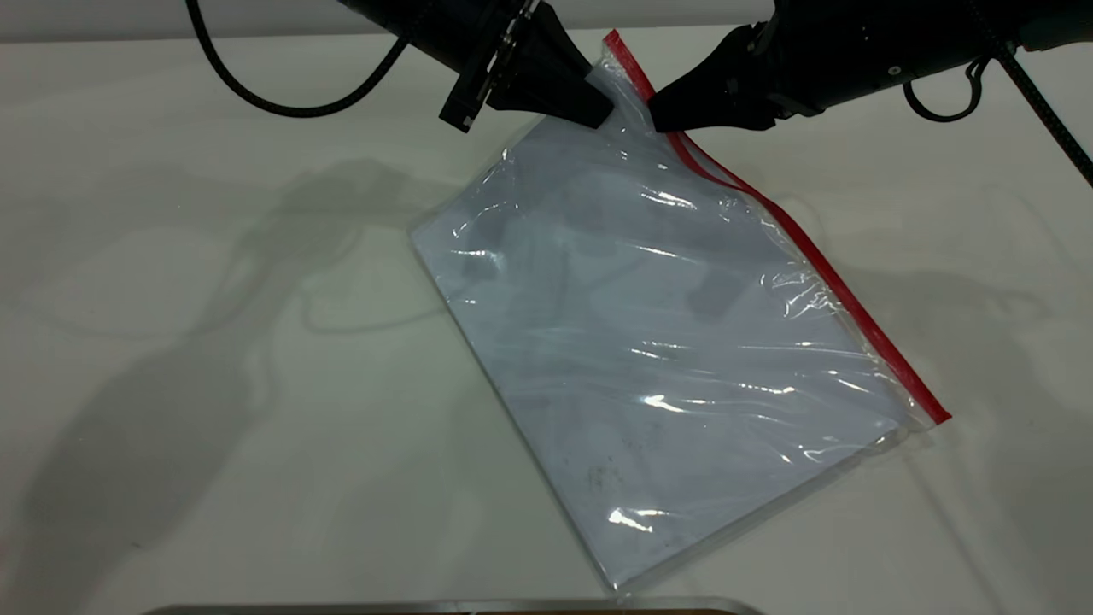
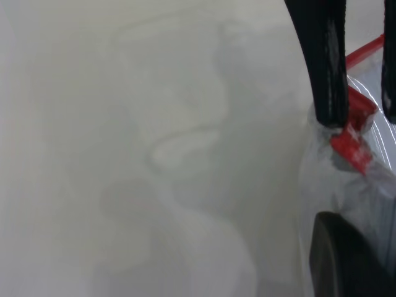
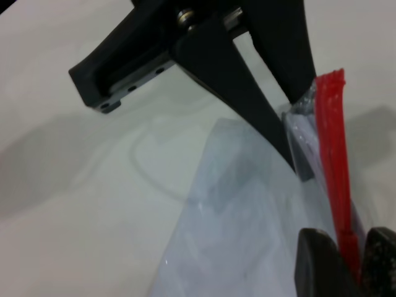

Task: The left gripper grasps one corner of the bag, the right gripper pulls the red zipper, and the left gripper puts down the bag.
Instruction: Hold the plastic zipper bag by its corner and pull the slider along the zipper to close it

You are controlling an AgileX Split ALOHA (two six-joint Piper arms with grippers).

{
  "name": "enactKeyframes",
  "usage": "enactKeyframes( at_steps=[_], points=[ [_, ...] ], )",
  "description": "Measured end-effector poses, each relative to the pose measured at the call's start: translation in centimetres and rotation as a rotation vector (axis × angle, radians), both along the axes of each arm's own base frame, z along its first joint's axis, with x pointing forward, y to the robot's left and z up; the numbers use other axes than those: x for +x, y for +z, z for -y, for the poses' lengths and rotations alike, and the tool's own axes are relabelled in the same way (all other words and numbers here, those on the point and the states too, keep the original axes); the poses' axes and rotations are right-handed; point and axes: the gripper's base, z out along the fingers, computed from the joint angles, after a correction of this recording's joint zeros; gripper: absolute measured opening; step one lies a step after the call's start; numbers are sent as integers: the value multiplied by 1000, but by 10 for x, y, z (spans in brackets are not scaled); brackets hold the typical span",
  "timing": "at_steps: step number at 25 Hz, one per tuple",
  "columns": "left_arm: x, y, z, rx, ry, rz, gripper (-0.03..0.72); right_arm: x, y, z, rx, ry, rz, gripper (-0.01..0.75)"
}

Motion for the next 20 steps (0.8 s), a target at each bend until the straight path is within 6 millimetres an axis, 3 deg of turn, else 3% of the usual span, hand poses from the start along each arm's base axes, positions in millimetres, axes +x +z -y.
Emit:
enactKeyframes(
  at_steps=[15,20],
  points=[
    [1,1,0,-7,7,0,54,1,1,0,16,-29,-14,228],
    [0,1,0,-8,6,-1,54,1,1,0,18,-36,-21,106]
  ],
)
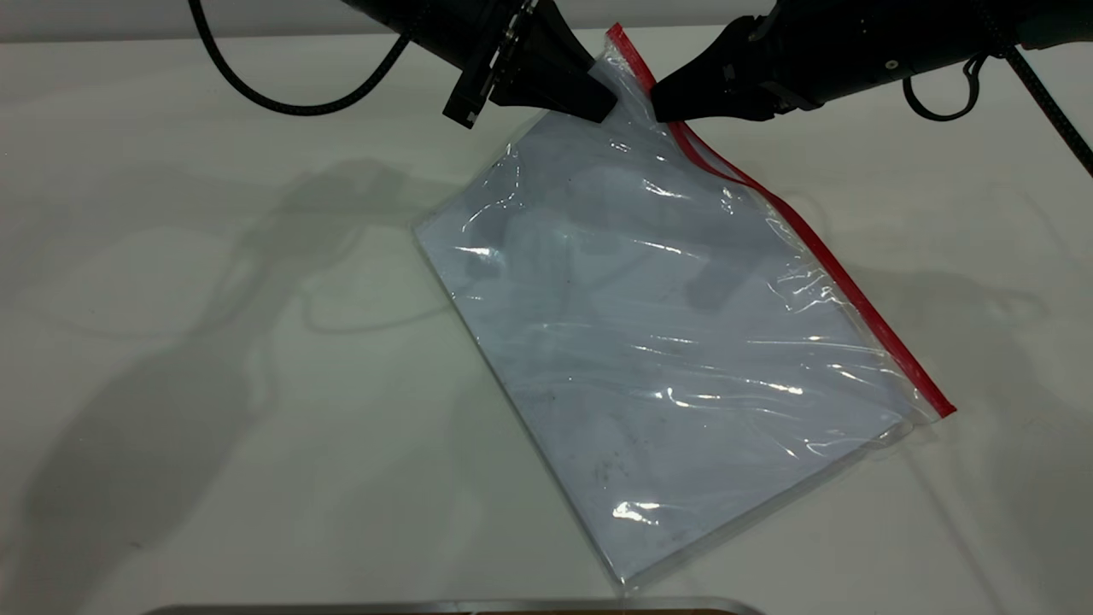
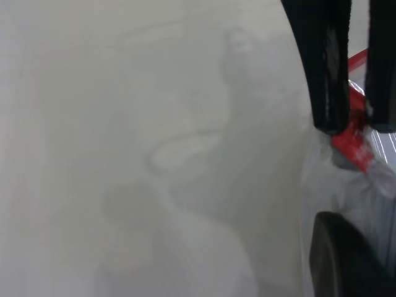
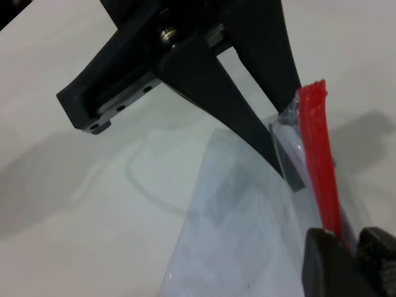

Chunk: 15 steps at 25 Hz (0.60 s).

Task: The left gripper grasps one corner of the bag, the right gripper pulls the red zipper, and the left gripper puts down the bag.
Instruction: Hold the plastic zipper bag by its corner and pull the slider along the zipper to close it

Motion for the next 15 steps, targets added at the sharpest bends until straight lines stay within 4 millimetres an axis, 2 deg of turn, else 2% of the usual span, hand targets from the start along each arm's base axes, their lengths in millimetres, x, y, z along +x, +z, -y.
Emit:
enactKeyframes(
  at_steps=[3,15],
  points=[
    [0,0,0,-1,-1,-1,54,0,0,0,-1,-1,0,36],
    [2,1,-2,1,9,-7,54,-1,-4,3,-59,5,-20,33]
  ],
)
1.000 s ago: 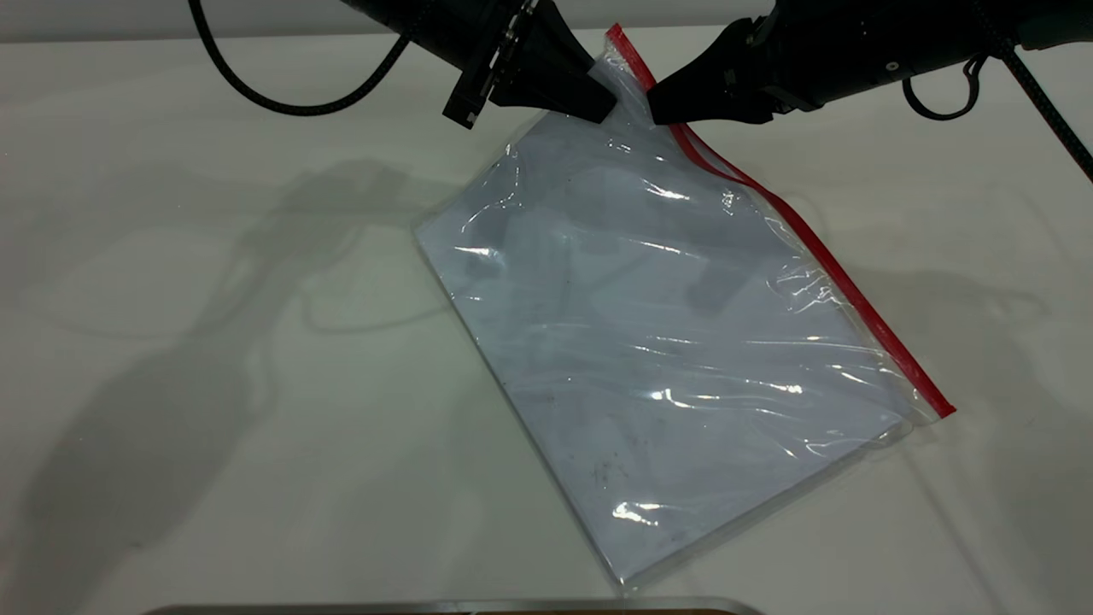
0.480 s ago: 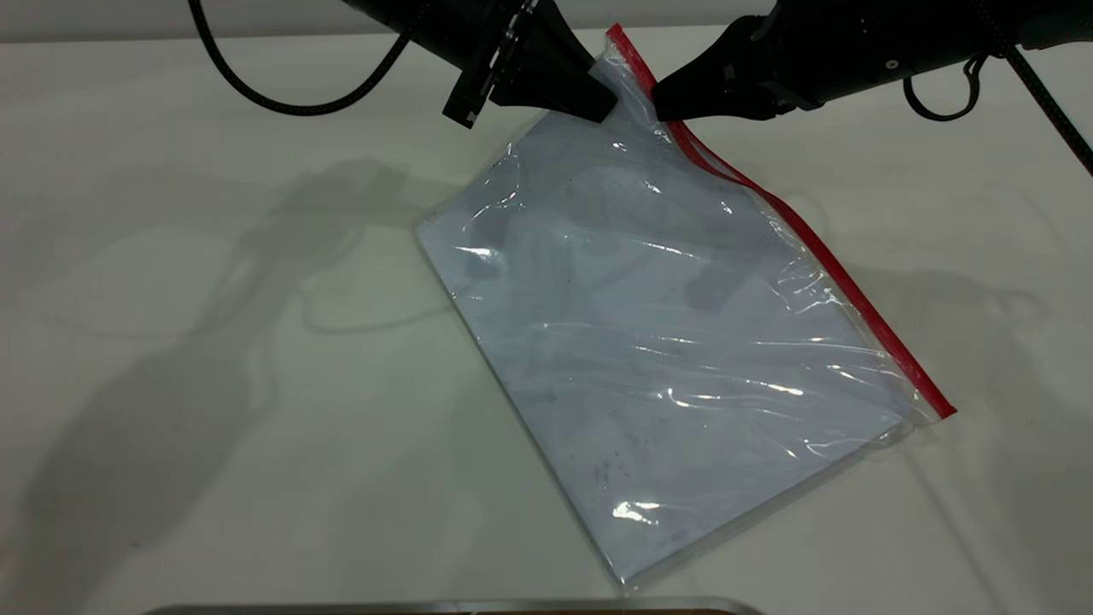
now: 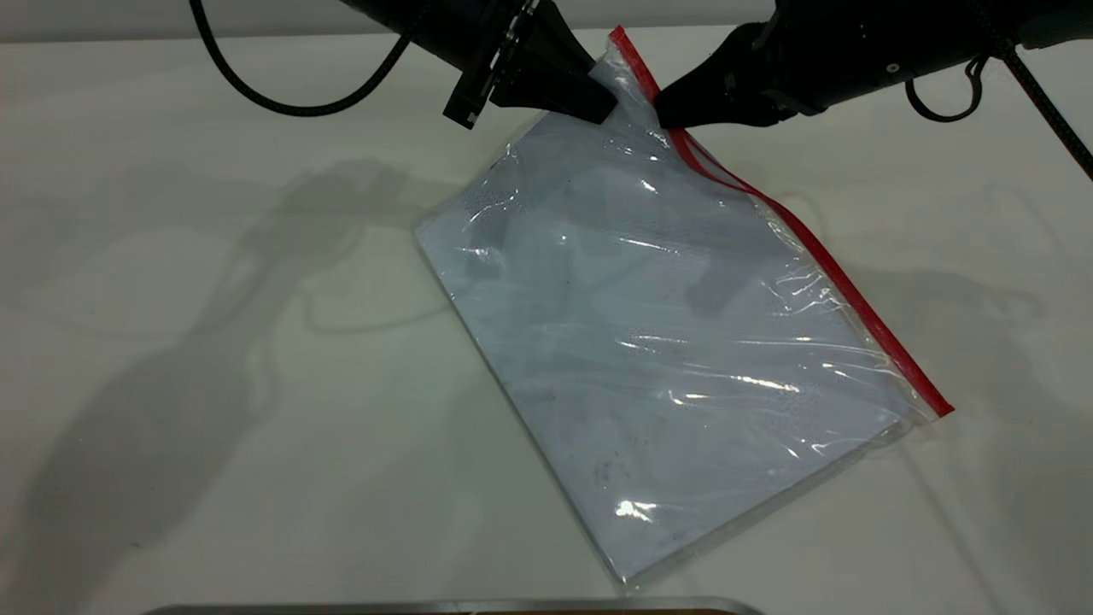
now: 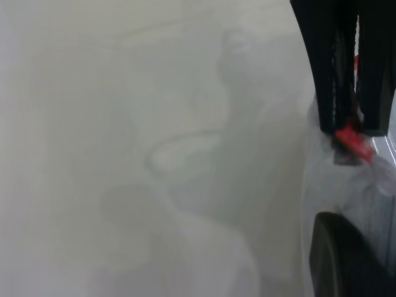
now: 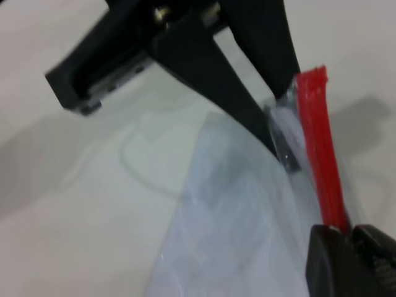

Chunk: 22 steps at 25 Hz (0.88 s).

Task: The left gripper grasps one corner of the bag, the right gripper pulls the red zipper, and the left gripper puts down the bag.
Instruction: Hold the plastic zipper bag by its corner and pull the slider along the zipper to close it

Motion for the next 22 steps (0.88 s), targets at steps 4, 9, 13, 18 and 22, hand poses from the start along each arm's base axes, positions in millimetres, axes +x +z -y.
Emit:
enactKeyframes(
  at_steps=[4,9,13,18,22],
  points=[
    [3,0,-7,0,21,-12,54,1,-3,3,-61,5,-8,33],
    [7,1,-16,0,42,-35,54,0,-8,5,-135,9,-4,33],
    [10,1,-23,-1,57,-38,54,0,-11,9,-205,6,-1,33],
    [15,2,-35,-8,89,-42,54,1,-16,17,-288,-42,-29,33],
    [18,2,-42,-11,110,-50,54,1,-19,21,-336,-57,-51,33]
  ],
)
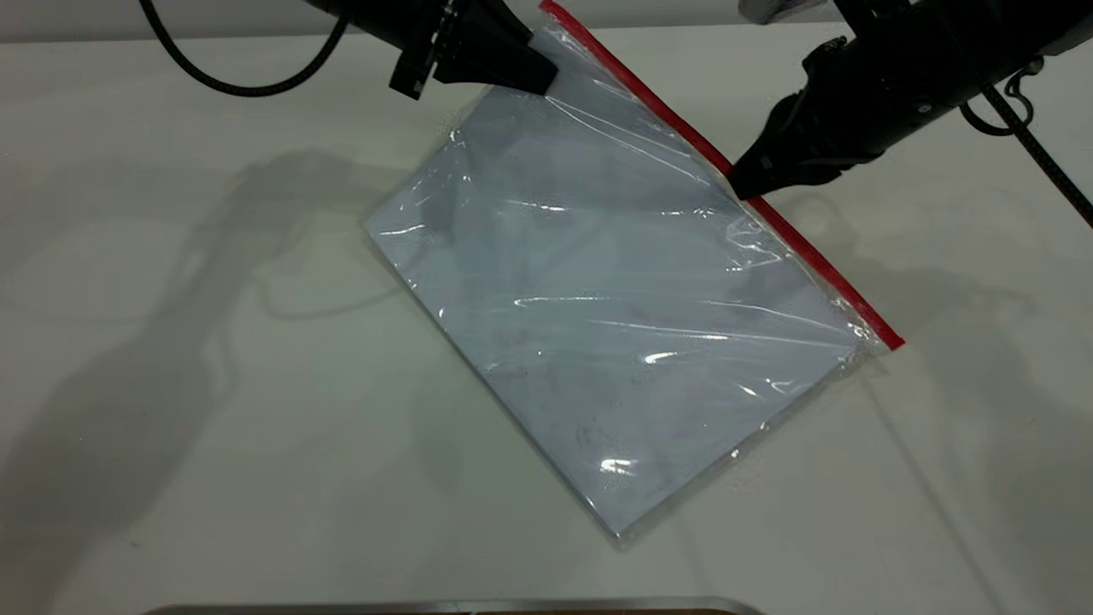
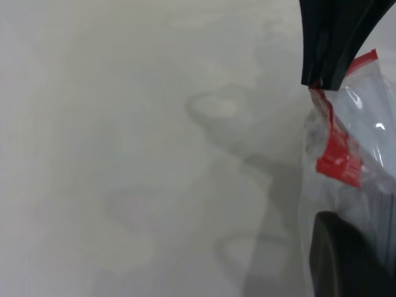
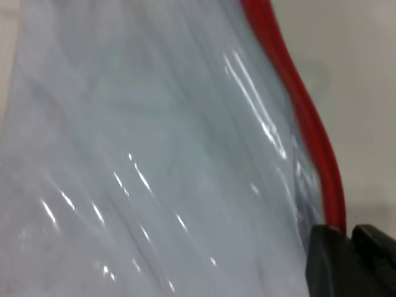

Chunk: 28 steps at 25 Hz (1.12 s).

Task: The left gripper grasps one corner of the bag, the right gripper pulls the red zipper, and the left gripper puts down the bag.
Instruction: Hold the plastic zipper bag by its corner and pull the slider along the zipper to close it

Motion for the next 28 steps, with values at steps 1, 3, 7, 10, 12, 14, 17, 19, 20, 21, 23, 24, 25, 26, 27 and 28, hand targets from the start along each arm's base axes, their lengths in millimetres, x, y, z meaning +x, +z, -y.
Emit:
enactKeyframes(
  at_steps=[1,3,7,10,12,14,17,19,20,21,23,24,25,26,27,28],
  points=[
    [1,0,-2,0,4,-1,54,0,-1,1,-9,2,-5,33],
    [1,0,-3,0,7,0,54,-1,-2,2,-25,-1,-18,33],
    [2,0,-7,0,14,-1,54,-4,-4,5,-52,-16,-61,33],
    [3,0,-8,0,16,-1,54,-7,-6,7,-72,-39,-109,33],
    [3,0,-8,0,16,-1,54,-10,-7,8,-87,-46,-148,33],
    [3,1,-7,0,14,-2,54,-13,-8,10,-101,-58,-191,33],
    [3,1,-7,-1,12,-2,54,-18,-10,12,-136,-55,-254,34],
    [3,1,-7,-1,12,-3,54,-23,-12,15,-163,-49,-300,34],
    [2,1,-7,-2,10,-4,54,-25,-12,16,-175,-49,-326,34],
    [2,1,-7,-3,10,-5,54,-27,-12,16,-183,-56,-351,34],
    [2,1,-7,-3,9,-5,54,-31,-13,18,-205,-55,-397,34],
    [2,1,-7,-3,9,-5,54,-33,-13,19,-211,-61,-420,34],
    [2,1,-7,-4,9,-5,54,-34,-13,20,-220,-63,-439,35],
    [2,1,-7,-4,9,-5,54,-36,-13,20,-225,-64,-459,36],
    [2,1,-7,-4,9,-5,54,-38,-13,20,-227,-65,-478,37],
    [2,1,-7,-4,9,-5,54,-39,-13,20,-227,-67,-492,37]
  ],
)
